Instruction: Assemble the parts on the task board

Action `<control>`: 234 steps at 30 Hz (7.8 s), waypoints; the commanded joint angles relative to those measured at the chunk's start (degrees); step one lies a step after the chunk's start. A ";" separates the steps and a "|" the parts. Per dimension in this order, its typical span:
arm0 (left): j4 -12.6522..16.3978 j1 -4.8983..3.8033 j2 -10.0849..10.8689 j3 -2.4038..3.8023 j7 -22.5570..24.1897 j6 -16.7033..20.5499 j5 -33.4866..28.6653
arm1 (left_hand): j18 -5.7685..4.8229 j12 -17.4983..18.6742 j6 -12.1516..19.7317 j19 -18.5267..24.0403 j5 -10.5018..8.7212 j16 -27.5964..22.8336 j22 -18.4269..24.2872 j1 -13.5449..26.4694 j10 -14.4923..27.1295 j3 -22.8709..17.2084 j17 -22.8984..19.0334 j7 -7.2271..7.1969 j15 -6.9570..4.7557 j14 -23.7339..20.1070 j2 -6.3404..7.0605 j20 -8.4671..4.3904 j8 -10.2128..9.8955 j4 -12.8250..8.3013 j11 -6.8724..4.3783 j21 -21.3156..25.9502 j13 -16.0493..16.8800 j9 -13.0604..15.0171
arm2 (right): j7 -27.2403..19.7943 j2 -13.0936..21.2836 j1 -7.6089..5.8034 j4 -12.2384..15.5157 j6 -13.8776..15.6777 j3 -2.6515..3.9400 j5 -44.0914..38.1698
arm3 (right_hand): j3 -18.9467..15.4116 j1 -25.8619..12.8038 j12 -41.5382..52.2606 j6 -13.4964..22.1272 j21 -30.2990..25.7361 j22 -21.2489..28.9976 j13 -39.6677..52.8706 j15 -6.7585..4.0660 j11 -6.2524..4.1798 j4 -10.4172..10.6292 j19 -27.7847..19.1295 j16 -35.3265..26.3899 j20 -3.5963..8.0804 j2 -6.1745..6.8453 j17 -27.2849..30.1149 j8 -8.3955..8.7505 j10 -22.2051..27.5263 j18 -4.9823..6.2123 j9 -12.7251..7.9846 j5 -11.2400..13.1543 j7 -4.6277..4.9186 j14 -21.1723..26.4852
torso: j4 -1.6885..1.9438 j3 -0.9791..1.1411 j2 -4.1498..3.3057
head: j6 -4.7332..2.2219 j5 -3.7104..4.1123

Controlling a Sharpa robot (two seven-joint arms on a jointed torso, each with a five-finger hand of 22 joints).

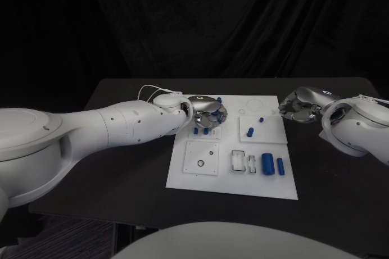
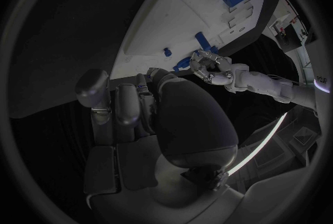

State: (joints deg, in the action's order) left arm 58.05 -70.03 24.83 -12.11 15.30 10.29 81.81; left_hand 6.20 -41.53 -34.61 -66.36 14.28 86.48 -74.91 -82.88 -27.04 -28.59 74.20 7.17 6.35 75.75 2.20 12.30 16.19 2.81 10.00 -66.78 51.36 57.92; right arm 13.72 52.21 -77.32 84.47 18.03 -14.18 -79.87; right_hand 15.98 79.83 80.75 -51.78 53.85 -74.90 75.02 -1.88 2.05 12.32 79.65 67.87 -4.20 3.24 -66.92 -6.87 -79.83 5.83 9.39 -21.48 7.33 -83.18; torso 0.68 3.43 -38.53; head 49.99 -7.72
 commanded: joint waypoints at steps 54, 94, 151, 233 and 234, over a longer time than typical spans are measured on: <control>13.64 -2.43 13.52 0.02 0.52 7.25 -0.11 | -0.67 -1.05 -6.78 -4.54 0.33 0.95 -7.83 0.02 -6.51 -1.03 1.62 1.50 -2.90 3.43 -1.87 -2.69 0.20 -3.36 -3.04 -4.78 -2.73 1.10 | 0.58 0.46 0.13 -0.18 -0.23 0.03 0.39 | 0.12 -0.61 -0.32 0.02 -0.53 -6.35 2.40 -0.14 -0.11 0.36 -0.27 -0.41 0.09 0.09 0.16 -0.03 0.60 0.56 -0.16 -0.32 -0.06 0.41 | 0.43 -0.09 0.15 | 0.01 0.55; 8.16 -0.08 9.67 0.03 -0.05 4.54 -0.11 | -0.55 -1.01 -6.82 -4.07 0.45 0.83 -7.69 -0.19 -6.64 -1.46 1.13 1.65 -2.89 3.05 -1.99 -2.71 -0.26 -3.67 -3.03 -4.40 -2.89 0.84 | 0.79 0.40 0.12 -0.01 -0.75 0.04 0.39 | 0.15 -0.61 -0.33 0.11 -0.58 -6.35 2.38 -0.15 -0.11 0.37 -0.28 -0.45 0.09 0.08 0.20 0.02 0.62 0.57 -0.19 -0.31 -0.05 0.44 | 0.12 0.13 0.22 | 0.01 0.32; 6.71 0.74 9.98 0.03 0.23 9.06 -0.11 | 0.44 4.50 2.77 1.06 -4.45 0.03 -6.18 1.57 5.17 -2.12 -3.95 -4.20 0.02 -1.83 0.51 -0.09 -12.60 -4.71 0.59 0.03 -6.50 -10.11 | 0.47 0.49 0.15 0.11 -0.35 0.04 0.39 | 0.27 -0.55 -0.45 0.01 -0.76 -6.34 2.24 -0.14 -0.10 0.31 -0.30 -0.53 0.09 0.03 0.28 0.00 0.76 0.58 -0.19 -0.28 -0.08 0.49 | 0.13 0.12 0.27 | 0.01 0.20; 20.91 8.97 27.55 0.02 38.09 -16.17 -72.56 | 0.42 34.91 22.55 63.33 -0.71 -86.48 59.94 8.90 25.11 41.36 -74.20 -10.70 0.58 -75.75 -18.32 -2.92 -14.59 13.55 -6.73 64.97 -50.11 -56.24 | -3.63 -4.25 5.47 -4.33 0.27 0.05 -10.57 | 3.41 0.45 -40.26 2.57 1.68 -6.53 -38.87 3.11 3.80 -3.61 -3.96 4.20 -2.92 6.55 -1.55 -2.13 43.40 0.64 5.27 -4.64 -0.04 4.15 | 3.38 -3.61 2.41 | 0.01 7.29; 20.90 8.97 27.54 0.02 38.08 -16.17 -72.56 | 0.37 34.91 22.53 63.35 -0.63 -86.48 60.00 8.81 25.11 41.38 -74.20 -10.67 0.59 -75.75 -18.32 -2.96 -14.59 13.54 -6.71 64.97 -50.11 -56.24 | -3.67 -4.30 5.51 -4.38 0.33 0.05 -10.57 | 3.41 0.45 -40.26 2.57 1.68 -6.53 -38.87 3.11 3.80 -3.61 -3.96 4.20 -2.92 6.55 -1.55 -2.13 43.40 0.64 5.27 -4.64 -0.04 4.15 | 3.40 -3.60 2.43 | 0.01 7.32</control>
State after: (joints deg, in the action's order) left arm 78.88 -61.15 52.48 -12.15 38.76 -5.42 9.82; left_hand 7.51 -6.39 -11.79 -3.29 13.47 0.21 -14.96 -73.69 -1.95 12.40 0.09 -3.57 6.98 0.02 -16.13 9.63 1.77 16.27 2.98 -1.97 1.17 1.77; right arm 9.65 47.95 -71.98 80.20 18.76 -14.17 -89.90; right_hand 19.44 80.57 40.26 -49.09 55.24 -74.91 36.19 0.99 5.83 8.52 75.45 71.69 -6.77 9.71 -68.53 -8.91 -36.15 5.83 14.59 -25.93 7.33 -78.88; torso 4.00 -0.12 -36.17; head 50.00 -0.44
